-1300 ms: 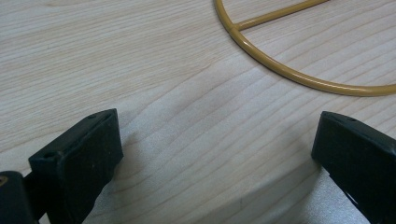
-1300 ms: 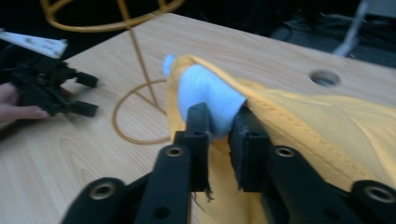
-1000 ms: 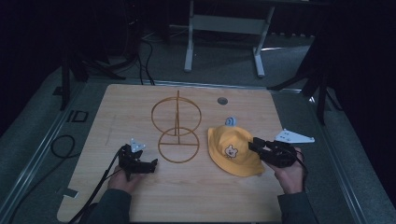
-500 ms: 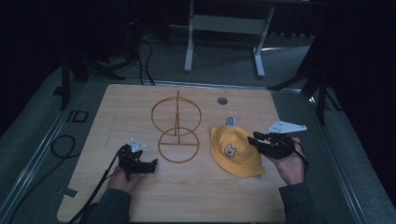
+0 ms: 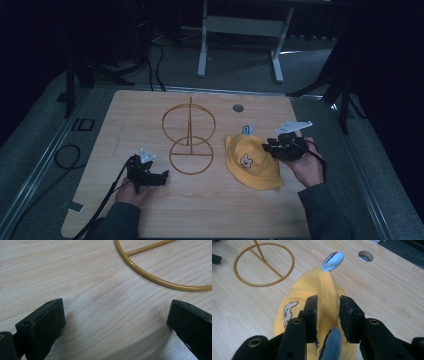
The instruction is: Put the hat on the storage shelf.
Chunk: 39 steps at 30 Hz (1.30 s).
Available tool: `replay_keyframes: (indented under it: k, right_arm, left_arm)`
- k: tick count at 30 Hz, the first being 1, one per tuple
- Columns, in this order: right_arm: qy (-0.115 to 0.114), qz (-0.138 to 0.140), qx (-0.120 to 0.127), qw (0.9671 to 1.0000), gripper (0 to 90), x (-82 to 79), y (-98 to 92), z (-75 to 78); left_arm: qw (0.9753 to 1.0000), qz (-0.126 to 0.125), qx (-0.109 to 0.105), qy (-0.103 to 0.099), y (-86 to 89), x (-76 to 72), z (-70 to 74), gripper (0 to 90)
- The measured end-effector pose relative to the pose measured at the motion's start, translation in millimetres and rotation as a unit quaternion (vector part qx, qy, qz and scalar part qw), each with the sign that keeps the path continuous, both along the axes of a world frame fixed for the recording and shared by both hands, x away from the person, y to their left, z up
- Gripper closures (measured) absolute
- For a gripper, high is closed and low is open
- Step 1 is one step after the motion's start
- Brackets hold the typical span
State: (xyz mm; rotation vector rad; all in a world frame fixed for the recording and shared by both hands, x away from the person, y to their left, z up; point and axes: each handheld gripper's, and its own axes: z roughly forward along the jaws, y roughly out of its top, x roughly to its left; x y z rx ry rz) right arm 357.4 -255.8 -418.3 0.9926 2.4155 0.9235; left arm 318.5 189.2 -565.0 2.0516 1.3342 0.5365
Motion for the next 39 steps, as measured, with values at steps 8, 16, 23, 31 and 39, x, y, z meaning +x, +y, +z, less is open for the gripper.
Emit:
replay_keyframes:
  k: [8, 16, 23, 31, 39]
  right_arm:
    - [0.017, 0.006, -0.027, 0.9995, 64.8, 10.6, 9.6, 3.0]
    - [0.043, 0.011, -0.066, 0.9969, 60.8, 22.0, 18.2, 3.2]
    - [0.084, 0.009, -0.076, 0.9935, 58.2, 37.2, 21.1, 1.2]
    - [0.137, 0.014, -0.094, 0.986, 56.2, 52.0, 28.4, 0.2]
    - [0.183, 0.02, -0.125, 0.9749, 53.7, 65.1, 38.2, -4.8]
  left_arm:
    - [1.0, 0.0, 0.0, 0.0, 0.0, 0.0, 0.1, 1.8]
    - [1.0, 0.0, 0.0, 0.0, -0.1, 0.0, 0.0, 1.8]
    - [1.0, 0.0, 0.0, 0.0, 0.0, 0.0, 0.1, 1.8]
    - [1.0, 0.0, 0.0, 0.0, 0.0, -0.1, 0.0, 1.9]
    - [1.0, -0.001, 0.001, 0.001, 0.2, 0.0, 0.1, 1.8]
